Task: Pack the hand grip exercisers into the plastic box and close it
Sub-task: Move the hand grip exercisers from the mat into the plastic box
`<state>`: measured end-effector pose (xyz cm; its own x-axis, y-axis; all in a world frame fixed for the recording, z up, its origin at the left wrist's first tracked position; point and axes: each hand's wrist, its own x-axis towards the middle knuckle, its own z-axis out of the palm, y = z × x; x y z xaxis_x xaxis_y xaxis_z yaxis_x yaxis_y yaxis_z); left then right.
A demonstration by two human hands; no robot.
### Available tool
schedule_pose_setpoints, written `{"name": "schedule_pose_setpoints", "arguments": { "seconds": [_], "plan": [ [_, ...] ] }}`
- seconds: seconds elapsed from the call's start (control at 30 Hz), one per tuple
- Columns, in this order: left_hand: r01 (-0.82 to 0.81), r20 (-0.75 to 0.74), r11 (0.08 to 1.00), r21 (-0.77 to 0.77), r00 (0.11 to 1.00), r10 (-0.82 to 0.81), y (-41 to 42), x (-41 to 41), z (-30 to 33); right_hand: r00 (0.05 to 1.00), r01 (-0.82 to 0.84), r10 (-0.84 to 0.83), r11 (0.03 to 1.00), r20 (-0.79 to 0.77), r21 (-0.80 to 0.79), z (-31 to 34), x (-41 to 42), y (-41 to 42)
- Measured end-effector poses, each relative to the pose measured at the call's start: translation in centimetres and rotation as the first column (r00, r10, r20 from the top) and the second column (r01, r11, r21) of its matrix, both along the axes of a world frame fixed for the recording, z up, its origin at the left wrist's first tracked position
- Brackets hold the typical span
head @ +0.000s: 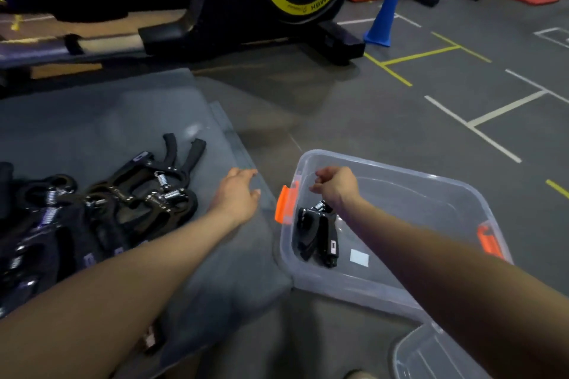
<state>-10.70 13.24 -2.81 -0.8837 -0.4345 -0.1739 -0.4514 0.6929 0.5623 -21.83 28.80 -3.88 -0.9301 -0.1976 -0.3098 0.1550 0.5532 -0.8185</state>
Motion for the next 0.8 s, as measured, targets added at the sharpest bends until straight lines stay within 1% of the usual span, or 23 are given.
{"name": "schedule_pose_setpoints", "arguments": {
  "seconds": [0.07, 0.13, 0.3, 0.47, 0.57, 0.63, 0.73, 0.8],
  "plan": [
    [-0.033, 0.009, 0.999, -0.022, 0.999, 0.033, -1.7, 2.5, 1.0, 0.994, -0.091, 0.094, 0.995, -0.059, 0.038, 1.6, 1.9, -2.1],
    [-0.053, 0.018, 0.998, -0.043, 0.998, 0.054, -3.4, 5.1, 2.1, 0.982, -0.165, 0.17, 0.984, -0.084, 0.066, 2.8, 4.2, -4.2],
    [-0.096, 0.045, 0.986, -0.133, 0.994, 0.103, -7.6, 11.6, 3.8, 0.972, -0.233, 0.233, 0.972, -0.007, -0.011, 2.7, 9.9, -9.3],
    [-0.118, 0.103, 0.972, -0.203, 0.985, 0.141, -10.8, 17.9, 3.8, 0.938, -0.345, 0.345, 0.938, 0.015, 0.0, 0.9, 14.8, -13.7],
    [-0.15, 0.116, 0.963, -0.223, 0.977, 0.179, -12.0, 21.3, 3.2, 0.902, -0.431, 0.43, 0.902, 0.034, 0.027, 0.6, 17.1, -15.4],
    [-0.17, 0.135, 0.962, -0.215, 0.97, 0.201, -12.5, 23.4, 2.9, 0.876, -0.481, 0.478, 0.874, 0.053, 0.071, 0.3, 18.6, -16.2],
    [-0.182, 0.143, 0.961, -0.209, 0.966, 0.214, -12.6, 25.5, 2.1, 0.852, -0.523, 0.519, 0.839, 0.069, 0.149, -0.4, 20.8, -16.7],
    [-0.178, 0.124, 0.963, -0.203, 0.971, 0.205, -12.4, 26.3, 1.5, 0.846, -0.533, 0.529, 0.83, 0.076, 0.162, -0.8, 21.8, -16.5]
  ]
}}
